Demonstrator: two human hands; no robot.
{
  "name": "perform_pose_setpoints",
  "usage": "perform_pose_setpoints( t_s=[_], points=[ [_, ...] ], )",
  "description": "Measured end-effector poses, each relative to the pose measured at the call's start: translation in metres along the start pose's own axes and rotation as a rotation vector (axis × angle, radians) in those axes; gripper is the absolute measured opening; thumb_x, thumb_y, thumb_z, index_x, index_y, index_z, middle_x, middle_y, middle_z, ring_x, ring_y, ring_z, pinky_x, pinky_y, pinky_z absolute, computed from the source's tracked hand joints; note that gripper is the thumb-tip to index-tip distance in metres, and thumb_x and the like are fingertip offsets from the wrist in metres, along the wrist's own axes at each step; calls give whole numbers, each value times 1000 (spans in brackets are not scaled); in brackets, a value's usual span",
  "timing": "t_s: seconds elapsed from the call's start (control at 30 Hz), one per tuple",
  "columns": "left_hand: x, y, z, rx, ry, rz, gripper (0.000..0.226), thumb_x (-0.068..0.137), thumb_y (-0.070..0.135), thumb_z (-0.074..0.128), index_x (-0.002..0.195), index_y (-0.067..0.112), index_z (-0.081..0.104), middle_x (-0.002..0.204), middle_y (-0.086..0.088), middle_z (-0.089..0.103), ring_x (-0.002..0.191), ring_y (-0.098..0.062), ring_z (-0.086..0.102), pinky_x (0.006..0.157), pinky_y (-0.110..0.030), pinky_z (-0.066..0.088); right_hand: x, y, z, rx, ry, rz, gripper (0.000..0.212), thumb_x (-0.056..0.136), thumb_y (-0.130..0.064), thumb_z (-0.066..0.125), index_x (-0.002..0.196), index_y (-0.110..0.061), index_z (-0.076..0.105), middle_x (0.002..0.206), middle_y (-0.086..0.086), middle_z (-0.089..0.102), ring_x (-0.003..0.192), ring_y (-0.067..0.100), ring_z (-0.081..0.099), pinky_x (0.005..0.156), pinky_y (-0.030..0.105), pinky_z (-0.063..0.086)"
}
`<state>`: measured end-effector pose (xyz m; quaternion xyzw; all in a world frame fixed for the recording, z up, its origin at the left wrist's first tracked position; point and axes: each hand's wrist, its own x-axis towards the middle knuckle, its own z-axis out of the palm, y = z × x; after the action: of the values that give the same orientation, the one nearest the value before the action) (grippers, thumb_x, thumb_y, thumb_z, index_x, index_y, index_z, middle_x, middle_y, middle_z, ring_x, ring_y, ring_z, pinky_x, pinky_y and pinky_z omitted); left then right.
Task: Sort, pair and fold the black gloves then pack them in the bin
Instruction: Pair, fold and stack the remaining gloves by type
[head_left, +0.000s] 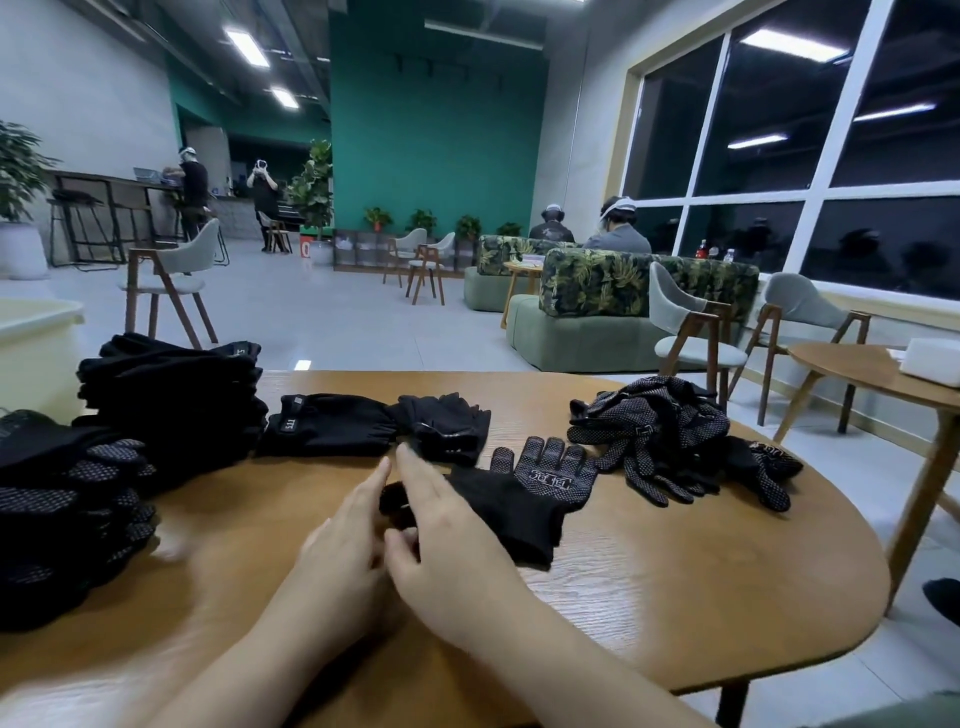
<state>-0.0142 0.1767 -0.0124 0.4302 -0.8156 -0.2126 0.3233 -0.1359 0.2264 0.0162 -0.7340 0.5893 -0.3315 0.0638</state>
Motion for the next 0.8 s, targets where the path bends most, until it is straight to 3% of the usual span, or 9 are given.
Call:
perform_pose_setpoints(
  t_s=[0.1,0.2,0.33,0.5,0.6,0.7,0.8],
  points=[
    [0,-3,2,-33,15,-2,77,90,24,55,148,36,7,139,17,37,123,-4,45,107,-34,33,-4,3,-2,45,33,-2,47,94,-17,42,141,-23,41,129,-3,58,118,13,50,100,26,39],
    [0,-5,2,58,-2,22,74,88,29,59,142,49,12,130,20,44,120,-10,48,103,-30,36,-4,19,-10,11,125,8,42,82,-16,38,114,-18,64,109,-2,67,105,16,55,95,28,41],
    [3,-5,3,244,-31,91,40,93,37,51,131,44,44,117,26,44,117,-2,45,100,-23,33,-5,49,-24,-236,69,201,42,80,-14,41,117,-26,58,123,-9,55,119,14,42,103,31,31],
    [5,-12,5,125,-3,66,50,92,32,56,140,27,42,123,26,39,113,-1,48,101,-25,38,-12,60,-28,-260,74,341,36,89,-16,45,121,-29,54,123,-10,57,118,12,47,103,28,30],
    [5,-13,4,36,26,33,58,89,30,61,141,26,37,130,21,36,118,-3,47,101,-24,40,-16,50,-21,-160,109,247,32,90,-16,44,117,-25,58,114,-8,62,110,11,53,99,28,37],
    [3,-11,3,-13,-34,116,62,81,35,62,136,40,34,136,26,29,120,1,46,105,-31,39,-19,40,-13,-80,48,79,34,86,-16,43,113,-23,61,109,-8,65,103,8,57,95,26,42],
    [1,-7,3,32,-112,201,57,83,19,59,129,46,40,140,35,17,120,9,36,104,-21,34,-21,35,-13,5,-29,-27,36,83,-8,43,112,-18,63,108,-7,66,99,5,57,91,18,44]
  ],
)
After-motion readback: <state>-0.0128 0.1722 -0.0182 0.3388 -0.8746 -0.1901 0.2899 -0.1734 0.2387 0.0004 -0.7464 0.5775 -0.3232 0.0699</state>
